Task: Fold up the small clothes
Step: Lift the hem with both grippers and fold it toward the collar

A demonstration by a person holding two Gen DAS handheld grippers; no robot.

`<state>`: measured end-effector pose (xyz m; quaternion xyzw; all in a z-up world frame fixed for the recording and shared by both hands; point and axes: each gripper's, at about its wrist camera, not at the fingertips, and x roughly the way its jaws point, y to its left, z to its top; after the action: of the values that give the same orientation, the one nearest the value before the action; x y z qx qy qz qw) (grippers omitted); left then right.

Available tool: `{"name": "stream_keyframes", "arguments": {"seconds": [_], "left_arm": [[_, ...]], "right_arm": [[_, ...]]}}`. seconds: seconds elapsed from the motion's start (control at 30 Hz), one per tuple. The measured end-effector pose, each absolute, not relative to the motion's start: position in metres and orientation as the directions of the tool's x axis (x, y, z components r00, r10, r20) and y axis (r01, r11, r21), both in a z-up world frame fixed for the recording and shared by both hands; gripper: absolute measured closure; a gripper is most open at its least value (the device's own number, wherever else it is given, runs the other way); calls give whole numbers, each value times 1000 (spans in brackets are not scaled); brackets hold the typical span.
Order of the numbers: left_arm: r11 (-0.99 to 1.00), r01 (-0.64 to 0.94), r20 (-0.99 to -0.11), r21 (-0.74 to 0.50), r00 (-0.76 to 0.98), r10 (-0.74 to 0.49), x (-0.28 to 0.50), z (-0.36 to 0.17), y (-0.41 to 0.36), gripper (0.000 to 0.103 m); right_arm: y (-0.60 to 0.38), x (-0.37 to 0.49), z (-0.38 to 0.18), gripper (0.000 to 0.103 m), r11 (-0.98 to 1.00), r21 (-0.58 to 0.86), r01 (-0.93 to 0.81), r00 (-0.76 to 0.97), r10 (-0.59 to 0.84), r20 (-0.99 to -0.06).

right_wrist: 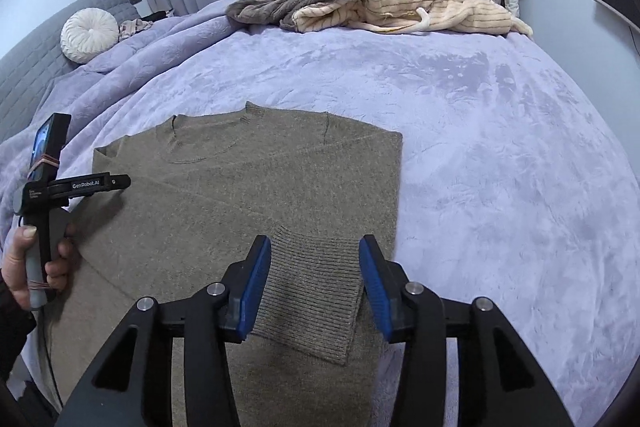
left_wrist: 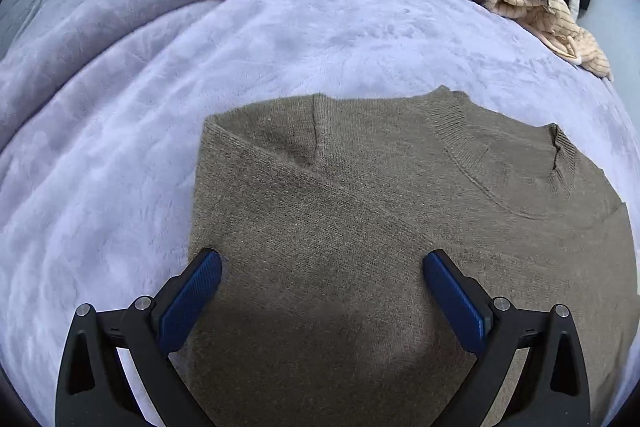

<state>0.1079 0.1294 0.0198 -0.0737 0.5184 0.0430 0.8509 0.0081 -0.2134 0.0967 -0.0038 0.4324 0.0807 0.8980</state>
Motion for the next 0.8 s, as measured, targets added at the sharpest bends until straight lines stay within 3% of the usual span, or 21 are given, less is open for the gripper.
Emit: {"name": "stream_keyframes", "arguments": {"seconds": [0.07,0.17,0.3,0.37,0.57,0.7,0.8], "left_arm": [[989,-137,-869,-61,494,15,93,33,123,1],[991,-76,-848,-109,527,-53,57,47,106,1],[996,-7,-855,-90,513,-74,25,35,79,1],[1000,5,-869,-18,494,-18,21,19,74,1],[999,1,-850,-39,525,-34,2,45,76,1],[997,53,-848,-63,523,-81,-33,44,56,1],[997,80,-876,-20,479,-56,-51,24,40,1]], "right_arm": [[-205,5,103,53,984,49,-170,628,146,-764],[-189,4,100,47,971,58,-230,609,191,-770],[-159,5,78,46,945,34,-326,546,217,-809],[-159,12,57,46,951,11,-309,504,173,-846],[-178,-2,65,43,972,-20,-236,544,115,-831],[-164,-31,73,39,944,83,-320,518,248,-819],[-139,-50,55,39,912,29,-409,472,238,-849]]}}
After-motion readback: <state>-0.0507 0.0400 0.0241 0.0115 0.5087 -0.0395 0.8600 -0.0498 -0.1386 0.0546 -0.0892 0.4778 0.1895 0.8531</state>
